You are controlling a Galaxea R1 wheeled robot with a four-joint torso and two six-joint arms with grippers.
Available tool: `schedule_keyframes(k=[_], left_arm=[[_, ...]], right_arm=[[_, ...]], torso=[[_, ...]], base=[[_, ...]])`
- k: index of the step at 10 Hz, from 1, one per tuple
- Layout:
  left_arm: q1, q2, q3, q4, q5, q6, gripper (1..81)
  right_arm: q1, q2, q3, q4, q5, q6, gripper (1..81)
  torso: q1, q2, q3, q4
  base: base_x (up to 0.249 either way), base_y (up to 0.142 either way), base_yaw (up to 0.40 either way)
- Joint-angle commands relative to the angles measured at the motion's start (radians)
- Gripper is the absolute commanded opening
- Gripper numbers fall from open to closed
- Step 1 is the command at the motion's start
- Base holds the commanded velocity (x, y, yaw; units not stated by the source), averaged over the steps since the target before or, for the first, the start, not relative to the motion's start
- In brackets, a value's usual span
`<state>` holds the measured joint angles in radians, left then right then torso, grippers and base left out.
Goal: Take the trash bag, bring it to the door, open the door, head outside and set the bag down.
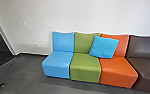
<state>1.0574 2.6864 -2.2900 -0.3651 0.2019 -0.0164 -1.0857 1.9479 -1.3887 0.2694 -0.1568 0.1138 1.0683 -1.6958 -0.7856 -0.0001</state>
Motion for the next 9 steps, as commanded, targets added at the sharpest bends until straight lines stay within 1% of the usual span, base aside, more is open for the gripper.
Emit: schedule_keyframes(k=[1, 3, 5, 6, 7, 8, 9], left_arm=[[-0.106, -0.029, 0.001, -0.021, 0.077, -0.002, 81.1], [-0.133, -0.031, 0.001, -0.021, 0.102, -0.004, 81.1], [-0.164, -0.029, 0.000, -0.021, 0.119, -0.004, 81.1], [-0.184, -0.022, 0.000, -0.021, 0.146, -0.011, 81.1], [-0.199, -0.013, 0.001, -0.021, 0.154, -0.014, 81.1], [-0.213, 0.001, 0.000, -0.021, 0.156, -0.016, 81.1], [-0.231, 0.017, 0.001, -0.021, 0.157, -0.017, 81.1]], right_arm=[[0.080, -0.064, 0.024, 0.014, -0.053, 0.003, 81.1], [0.086, -0.065, 0.025, 0.016, -0.055, 0.003, 81.1], [0.086, -0.064, 0.024, 0.016, -0.055, 0.003, 81.1], [0.086, -0.064, 0.025, 0.016, -0.055, 0.003, 81.1], [0.086, -0.062, 0.025, 0.016, -0.055, 0.003, 81.1], [0.085, -0.062, 0.025, 0.016, -0.055, 0.003, 81.1], [0.085, -0.060, 0.024, 0.016, -0.055, 0.003, 81.1]], torso=[[0.064, -0.100, -0.094, 0.000], [0.105, -0.166, -0.155, 0.000], [0.154, -0.242, -0.227, 0.000], [0.174, -0.275, -0.258, 0.000], [0.197, -0.311, -0.293, 0.000], [0.220, -0.348, -0.234, 0.000], [0.242, -0.383, -0.265, 0.000]], base=[[0.000, 0.000, 0.000], [0.000, 0.000, 0.000], [0.000, 0.000, 0.000], [0.000, 0.000, 0.000], [0.000, 0.000, 0.000], [0.000, 0.000, 0.000], [0.000, 0.000, 0.000]])
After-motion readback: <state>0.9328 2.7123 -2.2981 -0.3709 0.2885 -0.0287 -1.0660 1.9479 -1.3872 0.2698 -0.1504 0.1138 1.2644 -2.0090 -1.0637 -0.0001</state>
